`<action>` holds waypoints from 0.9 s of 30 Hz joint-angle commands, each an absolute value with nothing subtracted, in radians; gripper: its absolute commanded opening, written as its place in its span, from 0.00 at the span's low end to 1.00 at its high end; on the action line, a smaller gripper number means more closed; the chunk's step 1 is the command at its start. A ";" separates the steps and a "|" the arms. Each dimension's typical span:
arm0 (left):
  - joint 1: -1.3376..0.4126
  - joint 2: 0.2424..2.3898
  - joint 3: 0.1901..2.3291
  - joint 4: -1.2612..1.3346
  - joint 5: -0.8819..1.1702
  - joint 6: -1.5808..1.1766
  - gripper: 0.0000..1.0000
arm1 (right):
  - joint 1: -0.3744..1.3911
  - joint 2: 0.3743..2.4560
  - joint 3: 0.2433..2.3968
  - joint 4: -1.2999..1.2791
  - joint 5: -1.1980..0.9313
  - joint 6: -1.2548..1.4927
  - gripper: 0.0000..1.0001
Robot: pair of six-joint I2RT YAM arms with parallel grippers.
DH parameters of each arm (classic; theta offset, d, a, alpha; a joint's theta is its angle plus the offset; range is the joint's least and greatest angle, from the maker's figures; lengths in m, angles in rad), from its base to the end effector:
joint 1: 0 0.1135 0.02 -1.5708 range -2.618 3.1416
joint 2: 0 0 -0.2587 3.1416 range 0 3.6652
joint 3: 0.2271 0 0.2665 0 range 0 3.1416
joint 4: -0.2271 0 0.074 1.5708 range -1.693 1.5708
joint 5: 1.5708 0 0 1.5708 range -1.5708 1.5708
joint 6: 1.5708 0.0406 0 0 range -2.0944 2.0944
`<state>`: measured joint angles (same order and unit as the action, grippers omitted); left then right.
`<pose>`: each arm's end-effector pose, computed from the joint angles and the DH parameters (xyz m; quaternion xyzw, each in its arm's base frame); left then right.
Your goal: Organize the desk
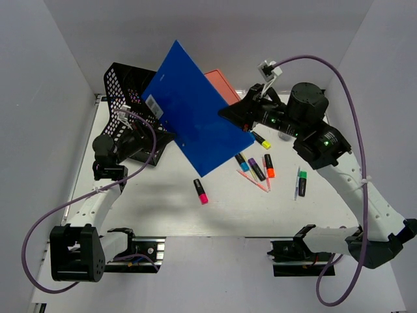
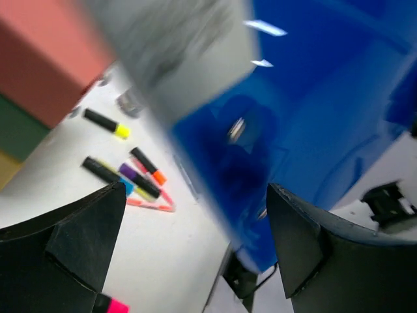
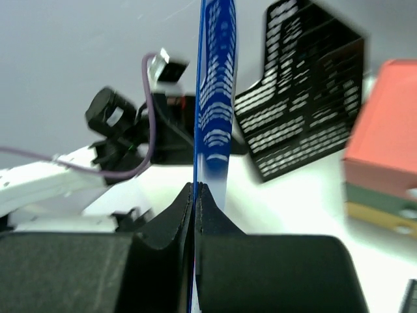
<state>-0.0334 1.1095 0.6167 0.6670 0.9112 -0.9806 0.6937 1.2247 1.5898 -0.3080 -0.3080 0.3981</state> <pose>0.2582 -0.0407 0.2923 0.0366 0.6675 -0.5813 0.4639 0.1966 0.1795 0.5120 -0.2102 0.6547 0.4630 0.5593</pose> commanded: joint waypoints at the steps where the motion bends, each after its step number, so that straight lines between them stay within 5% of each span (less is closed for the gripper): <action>1: -0.044 1.088 0.646 0.873 0.969 -1.130 0.98 | 0.680 1.207 1.557 -0.189 -0.445 0.491 0.00; 11: -0.075 1.054 0.644 1.053 0.968 -1.252 0.92 | 0.635 1.190 1.520 -0.081 -0.607 0.609 0.00; 19: -0.084 1.123 0.656 1.272 0.937 -1.469 0.44 | 0.588 1.178 1.418 0.098 -0.710 0.718 0.00; 23: -0.084 1.127 0.684 1.302 0.937 -1.514 0.27 | 0.563 1.183 1.394 0.120 -0.704 0.715 0.00; 27: -0.084 1.124 0.712 1.310 0.945 -1.540 0.20 | 0.543 1.181 1.361 0.169 -0.724 0.724 0.00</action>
<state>-0.0555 1.1423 0.6418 1.2179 0.9264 -1.4902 0.5213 1.1709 1.3888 0.0776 -0.6510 0.6853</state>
